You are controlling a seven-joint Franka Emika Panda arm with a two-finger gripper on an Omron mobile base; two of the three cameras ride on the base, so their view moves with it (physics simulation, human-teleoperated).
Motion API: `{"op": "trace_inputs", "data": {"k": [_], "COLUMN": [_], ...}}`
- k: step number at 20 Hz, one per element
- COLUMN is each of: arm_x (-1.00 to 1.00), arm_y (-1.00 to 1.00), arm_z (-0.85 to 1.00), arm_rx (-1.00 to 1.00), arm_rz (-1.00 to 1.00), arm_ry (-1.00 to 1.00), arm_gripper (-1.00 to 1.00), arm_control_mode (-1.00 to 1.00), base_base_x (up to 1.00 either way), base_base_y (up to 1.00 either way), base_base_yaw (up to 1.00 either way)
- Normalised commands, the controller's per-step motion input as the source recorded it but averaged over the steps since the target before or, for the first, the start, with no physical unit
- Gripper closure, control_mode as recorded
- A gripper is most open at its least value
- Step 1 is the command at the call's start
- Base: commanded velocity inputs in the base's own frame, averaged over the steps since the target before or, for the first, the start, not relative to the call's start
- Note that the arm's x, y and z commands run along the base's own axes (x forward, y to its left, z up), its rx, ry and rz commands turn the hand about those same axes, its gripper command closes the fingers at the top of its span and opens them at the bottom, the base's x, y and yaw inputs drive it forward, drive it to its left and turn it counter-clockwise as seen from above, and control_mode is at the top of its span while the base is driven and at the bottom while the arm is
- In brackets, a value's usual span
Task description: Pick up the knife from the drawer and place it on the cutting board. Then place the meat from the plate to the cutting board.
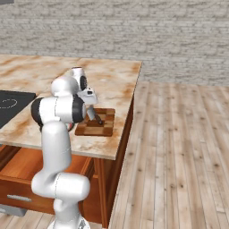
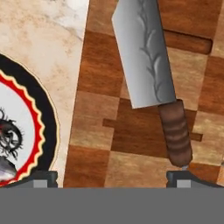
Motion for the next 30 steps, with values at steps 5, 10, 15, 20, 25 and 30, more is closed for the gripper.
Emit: {"op": "trace_inputs", "data": {"k": [5, 10, 15, 20, 25, 30], "arm_x": [-0.36, -0.59, -0.44, -0.44, -0.15, 0.15], "arm_y": [0.79, 0.41, 0.44, 0.41, 0.40, 0.17], "arm_z": [0.00, 0.01, 0.00, -0.11, -0.14, -0.37], "arm_rx": [0.01, 0.04, 0.00, 0.00, 0.00, 0.04], "arm_rz": [0.00, 0.17, 0.25, 0.25, 0.22, 0.15], "arm_ry": [0.13, 0.01, -0.13, -0.10, -0.01, 0.13], "arm_gripper": [-1.00, -1.00, -1.00, -1.00, -1.00, -1.00], "arm_control_mode": [-1.00, -1.00, -1.00, -1.00, -1.00, -1.00], "base_base_x": [0.00, 0.00, 0.00, 0.00, 0.00, 0.00], "base_base_y": [0.00, 0.00, 0.00, 0.00, 0.00, 0.00], "base_base_yaw": [0.00, 0.00, 0.00, 0.00, 0.00, 0.00]}}
